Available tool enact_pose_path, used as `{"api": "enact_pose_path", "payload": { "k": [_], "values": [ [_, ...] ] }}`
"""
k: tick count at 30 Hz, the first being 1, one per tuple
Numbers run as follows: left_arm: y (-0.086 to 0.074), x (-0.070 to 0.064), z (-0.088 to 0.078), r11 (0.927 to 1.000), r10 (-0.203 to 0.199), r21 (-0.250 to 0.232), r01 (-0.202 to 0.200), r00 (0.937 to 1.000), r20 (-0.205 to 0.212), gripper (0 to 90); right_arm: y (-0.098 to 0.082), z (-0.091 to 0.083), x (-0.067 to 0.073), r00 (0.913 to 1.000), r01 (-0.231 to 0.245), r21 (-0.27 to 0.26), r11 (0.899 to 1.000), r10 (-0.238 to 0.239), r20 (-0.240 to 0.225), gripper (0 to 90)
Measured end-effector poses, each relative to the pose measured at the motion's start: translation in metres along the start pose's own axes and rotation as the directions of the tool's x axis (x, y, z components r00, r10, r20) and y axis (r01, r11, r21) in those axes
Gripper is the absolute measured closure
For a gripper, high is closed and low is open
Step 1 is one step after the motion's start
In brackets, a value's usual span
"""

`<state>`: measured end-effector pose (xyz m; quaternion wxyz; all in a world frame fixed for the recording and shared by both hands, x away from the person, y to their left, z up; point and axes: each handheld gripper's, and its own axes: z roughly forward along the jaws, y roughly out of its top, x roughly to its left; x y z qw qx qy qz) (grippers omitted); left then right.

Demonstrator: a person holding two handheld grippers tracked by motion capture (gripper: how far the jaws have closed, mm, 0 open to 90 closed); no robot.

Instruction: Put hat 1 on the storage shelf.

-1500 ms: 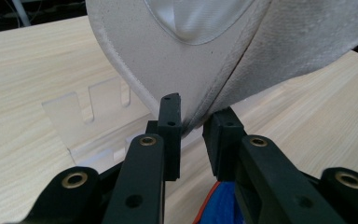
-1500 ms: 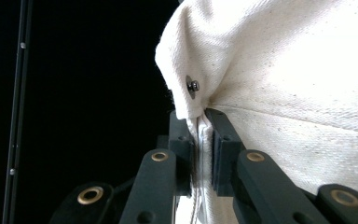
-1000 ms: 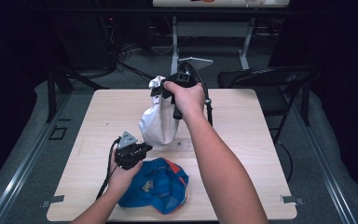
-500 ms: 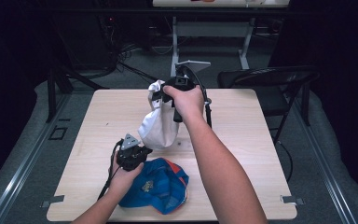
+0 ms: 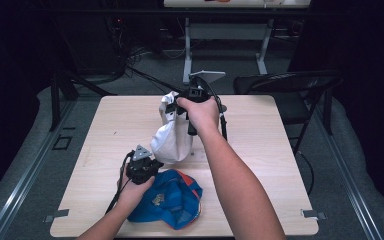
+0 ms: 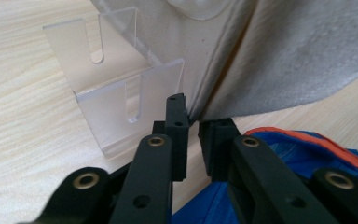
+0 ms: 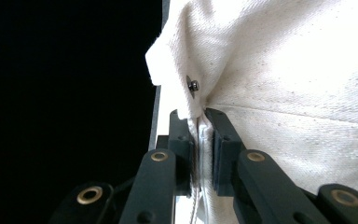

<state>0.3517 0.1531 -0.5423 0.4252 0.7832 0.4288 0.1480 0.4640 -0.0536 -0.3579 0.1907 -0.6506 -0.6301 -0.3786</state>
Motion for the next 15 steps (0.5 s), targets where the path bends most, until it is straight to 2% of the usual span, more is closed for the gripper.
{"api": "enact_pose_path", "payload": {
  "k": [6,9,11,15],
  "values": [
    [0.001,0.0,-0.009,0.9996,-0.008,-0.026,0.009,0.9999,0.008,66.4,0.0,-0.005,-0.002,0.9999,0.011,-0.008,1.0,-0.011,0.01,77.7],
    [0.001,0.001,-0.015,0.9997,-0.007,-0.024,0.008,0.9997,0.025,64.1,0.0,-0.008,-0.001,0.9998,0.015,-0.006,1.0,-0.015,0.01,76.2],
    [0.0,0.0,-0.018,0.9989,-0.012,-0.045,0.013,0.9993,0.034,61.7,-0.001,-0.012,0.0,0.9995,0.027,-0.002,1.0,-0.027,0.016,73.4],
    [-0.003,-0.002,-0.026,0.9976,0.023,-0.066,-0.021,0.9995,0.023,58.5,-0.003,-0.016,0.002,0.9987,0.044,-0.002,0.999,-0.044,0.026,72.4]
  ]
}}
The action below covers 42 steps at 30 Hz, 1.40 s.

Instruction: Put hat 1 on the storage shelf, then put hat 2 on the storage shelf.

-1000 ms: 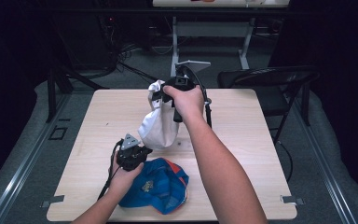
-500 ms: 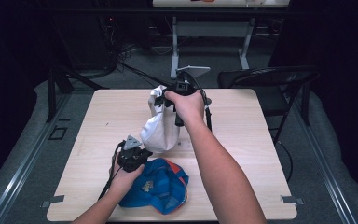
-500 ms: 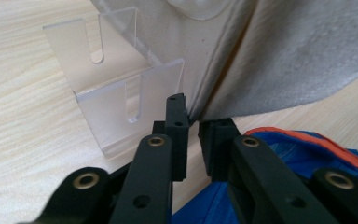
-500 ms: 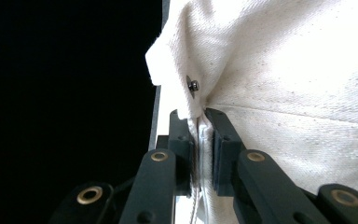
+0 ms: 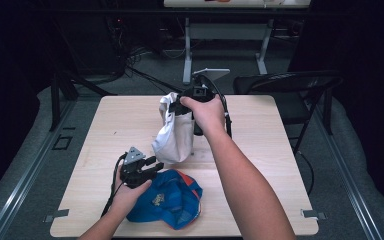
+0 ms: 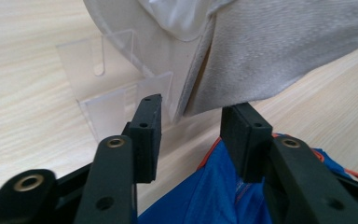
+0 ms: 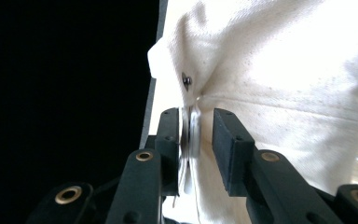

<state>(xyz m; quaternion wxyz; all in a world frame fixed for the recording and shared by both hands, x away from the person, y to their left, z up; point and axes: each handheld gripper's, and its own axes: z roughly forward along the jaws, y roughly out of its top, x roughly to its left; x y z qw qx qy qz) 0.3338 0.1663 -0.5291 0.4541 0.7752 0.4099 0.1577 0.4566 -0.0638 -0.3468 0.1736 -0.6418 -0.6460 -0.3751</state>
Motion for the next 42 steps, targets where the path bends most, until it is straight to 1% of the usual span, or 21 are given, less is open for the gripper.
{"api": "enact_pose_path", "payload": {
  "k": [5,6,7,8,9,10,11,12,13,14,15,17,18,21,25,29,33,35,37,39,42],
  "values": [
    [-0.004,0.002,-0.008,0.9999,0.008,-0.013,-0.008,1.0,-0.004,54.6,-0.005,-0.012,0.003,0.9995,0.032,0.002,0.999,-0.032,0.0,69.1],
    [-0.004,0.004,-0.011,0.9998,0.009,-0.017,-0.009,0.9999,-0.004,54.3,-0.007,-0.014,0.003,0.9994,0.034,-0.007,0.999,-0.034,0.004,68.8],
    [-0.005,0.005,-0.013,0.9998,0.007,-0.017,-0.007,1.0,-0.004,53.4,-0.01,-0.021,0.003,0.9984,0.056,-0.011,0.998,-0.055,0.007,67.9],
    [-0.005,0.006,-0.015,0.9999,0.007,-0.011,-0.007,1.0,-0.003,53.4,-0.01,-0.021,0.003,0.9984,0.056,-0.011,0.998,-0.055,0.007,67.9],
    [-0.006,0.008,-0.017,0.9998,0.008,-0.019,-0.008,1.0,-0.006,53.1,-0.012,-0.029,0.002,0.9977,0.068,-0.03,0.997,-0.068,0.008,67.9],
    [-0.007,0.009,-0.02,0.9998,0.01,-0.017,-0.01,0.9999,-0.009,53.1,-0.012,-0.029,0.002,0.9977,0.068,-0.03,0.997,-0.068,0.008,67.8],
    [-0.008,0.011,-0.022,0.9997,0.007,-0.023,-0.008,0.9999,-0.014,53.1,-0.014,-0.033,0.0,0.9969,0.078,-0.028,0.997,-0.078,0.012,67.4],
    [-0.009,0.013,-0.024,0.9998,0.009,-0.015,-0.009,0.9999,-0.013,54.6,-0.018,-0.04,-0.003,0.9961,0.088,-0.049,0.995,-0.088,0.012,65.9],
    [-0.01,0.015,-0.026,1.0,0.001,-0.007,-0.001,1.0,-0.008,54.6,-0.018,-0.04,-0.003,0.9961,0.088,-0.049,0.995,-0.088,0.012,65.9],
    [-0.011,0.018,-0.028,0.9999,-0.01,0.001,0.01,0.9999,0.001,56.9,-0.021,-0.043,-0.005,0.9955,0.094,-0.058,0.994,-0.093,0.015,65.2],
    [-0.012,0.02,-0.029,0.9999,-0.014,0.003,0.014,0.9999,-0.003,57.5,-0.023,-0.046,-0.007,0.9944,0.105,-0.066,0.992,-0.104,0.017,64.2],
    [-0.014,0.024,-0.032,0.9999,-0.009,0.011,0.009,0.9996,-0.028,57.1,-0.028,-0.051,-0.013,0.9925,0.121,-0.083,0.989,-0.119,0.03,61.7],
    [-0.015,0.026,-0.034,0.9997,-0.016,0.015,0.017,0.9994,-0.032,56.8,-0.03,-0.054,-0.017,0.9902,0.135,-0.085,0.987,-0.132,0.046,61.5],
    [-0.018,0.029,-0.039,0.9997,-0.019,0.016,0.019,0.9988,-0.046,54.6,-0.036,-0.06,-0.028,0.9908,0.129,-0.094,0.987,-0.124,0.054,60.8],
    [-0.021,0.034,-0.046,0.9998,-0.018,0.011,0.019,0.9984,-0.054,52.7,-0.045,-0.067,-0.042,0.9874,0.144,-0.099,0.985,-0.136,0.08,60.0],
    [-0.026,0.035,-0.05,0.9989,-0.04,0.025,0.041,0.9981,-0.046,52.0,-0.055,-0.069,-0.052,0.9841,0.16,-0.102,0.982,-0.151,0.094,59.9],
    [-0.032,0.035,-0.054,0.9982,-0.028,0.051,0.03,0.9989,-0.039,52.0,-0.07,-0.069,-0.063,0.9777,0.186,-0.089,0.978,-0.176,0.115,60.0],
    [-0.036,0.034,-0.057,0.9985,-0.018,0.051,0.02,0.999,-0.04,51.8,-0.076,-0.069,-0.069,0.9788,0.185,-0.092,0.978,-0.176,0.105,60.0],
    [-0.039,0.033,-0.058,0.9982,-0.026,0.054,0.027,0.9993,-0.028,51.1,-0.082,-0.068,-0.075,0.9782,0.188,-0.088,0.978,-0.178,0.107,60.1],
    [-0.042,0.03,-0.059,0.998,-0.016,0.06,0.017,0.9995,-0.028,50.5,-0.089,-0.067,-0.082,0.9778,0.189,-0.088,0.978,-0.179,0.109,60.1],
    [-0.044,0.028,-0.058,0.9966,0.014,0.081,-0.012,0.9994,-0.032,50.4,-0.099,-0.065,-0.091,0.9812,0.177,-0.09,0.98,-0.169,0.094,60.1]
  ]
}}
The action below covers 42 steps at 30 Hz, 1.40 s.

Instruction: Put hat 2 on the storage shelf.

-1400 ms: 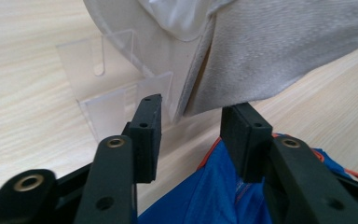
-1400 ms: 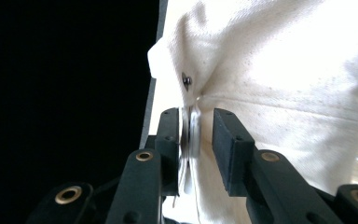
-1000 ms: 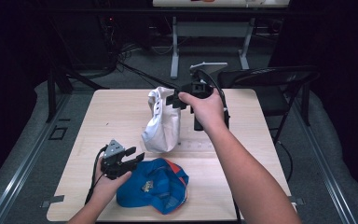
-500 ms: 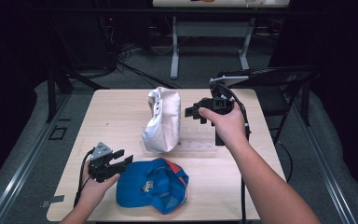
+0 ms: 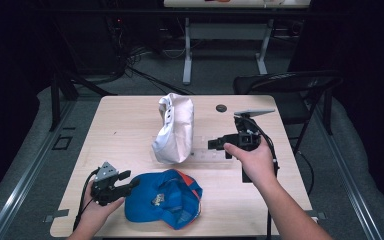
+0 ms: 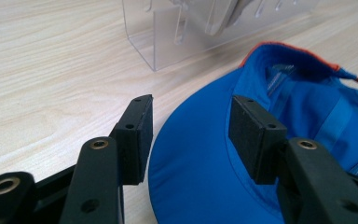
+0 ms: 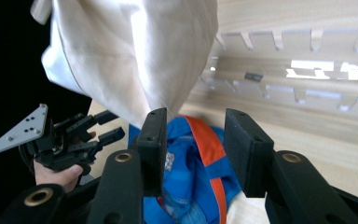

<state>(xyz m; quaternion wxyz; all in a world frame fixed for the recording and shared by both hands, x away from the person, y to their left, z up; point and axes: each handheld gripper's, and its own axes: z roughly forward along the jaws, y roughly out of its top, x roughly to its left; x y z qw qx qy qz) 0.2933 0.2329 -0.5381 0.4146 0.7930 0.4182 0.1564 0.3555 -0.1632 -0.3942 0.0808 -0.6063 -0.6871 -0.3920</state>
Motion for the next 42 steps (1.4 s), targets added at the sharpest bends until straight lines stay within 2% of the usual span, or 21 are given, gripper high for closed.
{"api": "enact_pose_path", "payload": {
  "k": [6,10,16,18,22,25,26,29,31,33,34,35,42],
  "values": [
    [-0.005,-0.002,0.003,0.9995,0.029,0.012,-0.029,0.9996,-0.006,50.4,-0.029,0.01,-0.02,0.9999,-0.014,0.015,1.0,0.014,-0.009,61.1],
    [-0.007,0.001,0.004,0.9996,0.029,0.005,-0.029,0.9993,-0.024,49.5,-0.042,0.019,-0.03,0.9998,-0.019,0.025,0.999,0.019,-0.008,61.6],
    [-0.01,0.005,0.007,0.9996,0.018,0.021,-0.018,0.9995,-0.027,48.9,-0.061,0.031,-0.039,1.0,0.007,0.031,0.999,-0.007,0.0,62.2],
    [-0.011,0.006,0.008,0.9991,0.027,0.033,-0.026,0.9993,-0.026,48.9,-0.069,0.037,-0.041,0.9994,0.032,0.041,0.999,-0.032,0.012,62.3],
    [-0.013,0.009,0.011,0.9991,0.021,0.038,-0.02,0.9995,-0.025,48.8,-0.08,0.049,-0.046,0.9992,0.034,0.044,0.998,-0.035,0.017,62.8],
    [-0.013,0.01,0.012,0.9991,0.018,0.038,-0.017,0.9996,-0.022,48.4,-0.087,0.057,-0.051,0.9997,0.023,0.059,0.998,-0.023,0.002,62.8],
    [-0.013,0.01,0.013,0.9991,0.017,0.038,-0.016,0.9996,-0.024,48.3,-0.089,0.06,-0.053,0.9995,0.032,0.063,0.997,-0.032,-0.006,62.6],
    [-0.014,0.01,0.014,0.999,0.015,0.043,-0.014,0.9996,-0.023,48.2,-0.097,0.068,-0.056,0.9993,0.038,0.087,0.996,-0.038,-0.001,62.3],
    [-0.014,0.01,0.015,0.9988,0.014,0.046,-0.013,0.9996,-0.023,48.2,-0.102,0.074,-0.058,0.9994,0.032,0.089,0.995,-0.031,-0.014,62.2],
    [-0.014,0.01,0.015,0.999,0.017,0.041,-0.016,0.9996,-0.023,48.2,-0.108,0.079,-0.06,0.9994,0.025,0.115,0.993,-0.022,-0.029,62.0],
    [-0.014,0.009,0.015,0.9991,0.016,0.041,-0.015,0.9996,-0.023,48.2,-0.11,0.081,-0.06,0.9995,0.023,0.108,0.994,-0.021,-0.022,61.9],
    [-0.014,0.009,0.015,0.999,0.016,0.042,-0.015,0.9996,-0.024,48.2,-0.112,0.083,-0.061,0.999,0.025,0.118,0.993,-0.021,-0.039,61.7],
    [-0.013,0.009,0.015,0.9989,0.024,0.041,-0.023,0.9993,-0.03,48.2,-0.12,0.094,-0.062,0.9961,0.038,0.138,0.99,-0.027,-0.084,60.6]
  ]
}}
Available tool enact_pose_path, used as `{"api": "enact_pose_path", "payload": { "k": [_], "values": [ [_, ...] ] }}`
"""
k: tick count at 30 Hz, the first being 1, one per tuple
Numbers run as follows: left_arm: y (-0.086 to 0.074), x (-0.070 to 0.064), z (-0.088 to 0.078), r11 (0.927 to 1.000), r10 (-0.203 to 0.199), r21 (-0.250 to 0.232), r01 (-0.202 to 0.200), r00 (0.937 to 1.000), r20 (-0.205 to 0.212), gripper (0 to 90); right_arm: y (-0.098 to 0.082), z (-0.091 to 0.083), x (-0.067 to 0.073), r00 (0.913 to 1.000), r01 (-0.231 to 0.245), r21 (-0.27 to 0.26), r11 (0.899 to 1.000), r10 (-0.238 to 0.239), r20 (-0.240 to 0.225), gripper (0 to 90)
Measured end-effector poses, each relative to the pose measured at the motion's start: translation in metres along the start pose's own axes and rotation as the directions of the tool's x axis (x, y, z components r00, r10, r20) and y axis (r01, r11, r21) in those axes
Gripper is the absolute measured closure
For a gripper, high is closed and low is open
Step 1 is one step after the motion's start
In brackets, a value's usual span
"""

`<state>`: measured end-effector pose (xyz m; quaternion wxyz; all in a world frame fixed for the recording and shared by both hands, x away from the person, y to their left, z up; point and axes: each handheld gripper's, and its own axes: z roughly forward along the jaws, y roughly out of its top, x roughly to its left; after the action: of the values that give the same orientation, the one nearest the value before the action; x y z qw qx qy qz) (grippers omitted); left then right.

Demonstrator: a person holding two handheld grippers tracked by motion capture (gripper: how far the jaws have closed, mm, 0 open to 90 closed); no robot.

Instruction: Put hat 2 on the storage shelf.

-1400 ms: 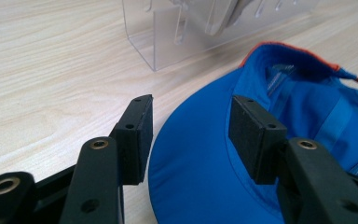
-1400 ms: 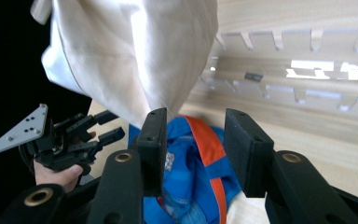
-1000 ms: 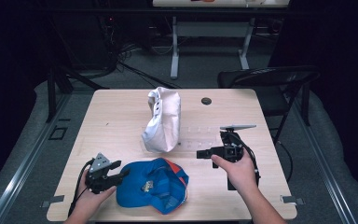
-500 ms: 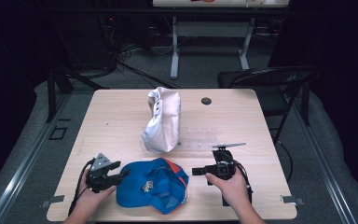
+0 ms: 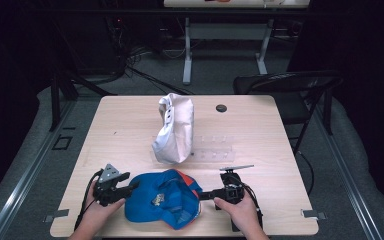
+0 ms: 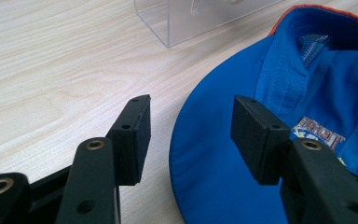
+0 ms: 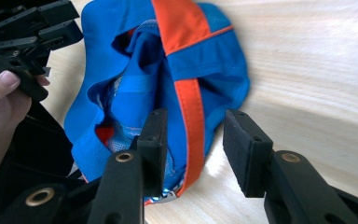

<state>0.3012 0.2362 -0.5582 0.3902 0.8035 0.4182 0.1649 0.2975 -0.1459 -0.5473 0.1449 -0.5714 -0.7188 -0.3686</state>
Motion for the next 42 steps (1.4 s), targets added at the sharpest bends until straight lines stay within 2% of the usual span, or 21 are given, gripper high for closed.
{"api": "enact_pose_path", "payload": {
  "k": [7,12,17,21,25,26,28,30,32,42],
  "values": [
    [0.0,0.0,0.0,1.0,0.003,0.002,-0.003,1.0,0.001,48.2,-0.003,0.015,0.002,0.9993,-0.012,0.02,1.0,0.013,-0.034,58.6],
    [0.0,0.0,-0.001,1.0,0.001,-0.004,-0.001,1.0,-0.001,48.2,-0.004,0.023,0.003,0.9994,-0.007,0.041,0.999,0.008,-0.033,58.2],
    [0.0,0.0,-0.001,1.0,0.0,-0.006,0.0,1.0,0.0,48.2,-0.003,0.026,0.004,0.9984,-0.004,0.066,0.998,0.007,-0.056,59.9],
    [0.0,0.0,-0.001,1.0,0.001,-0.006,-0.001,1.0,0.0,48.2,-0.003,0.026,0.005,0.9955,-0.009,0.076,0.997,0.016,-0.093,63.0],
    [0.0,0.0,-0.001,1.0,0.006,-0.003,-0.006,1.0,-0.003,48.2,-0.003,0.028,0.005,0.9963,-0.005,0.091,0.996,0.012,-0.085,71.3],
    [0.0,0.0,-0.001,1.0,0.009,-0.003,-0.009,1.0,-0.002,48.2,-0.002,0.026,0.004,0.9983,0.005,0.103,0.995,0.001,-0.058,72.6],
    [0.0,-0.001,-0.001,1.0,0.004,-0.009,-0.004,1.0,-0.003,48.2,-0.003,0.028,0.003,0.9944,-0.02,0.101,0.995,0.03,-0.101,76.7],
    [0.0,-0.001,-0.001,1.0,0.008,-0.005,-0.008,1.0,-0.003,48.1,-0.003,0.027,0.002,0.995,-0.028,0.107,0.994,0.038,-0.092,77.8],
    [0.0,-0.001,-0.001,1.0,0.009,-0.002,-0.009,1.0,-0.002,48.2,-0.002,0.025,0.002,0.9933,-0.045,0.099,0.994,0.055,-0.102,78.2],
    [0.0,-0.002,-0.001,0.9999,0.012,-0.002,-0.012,0.9999,-0.001,48.2,0.003,0.006,-0.004,0.9882,-0.106,0.044,0.993,0.11,-0.107,78.5]
  ]
}}
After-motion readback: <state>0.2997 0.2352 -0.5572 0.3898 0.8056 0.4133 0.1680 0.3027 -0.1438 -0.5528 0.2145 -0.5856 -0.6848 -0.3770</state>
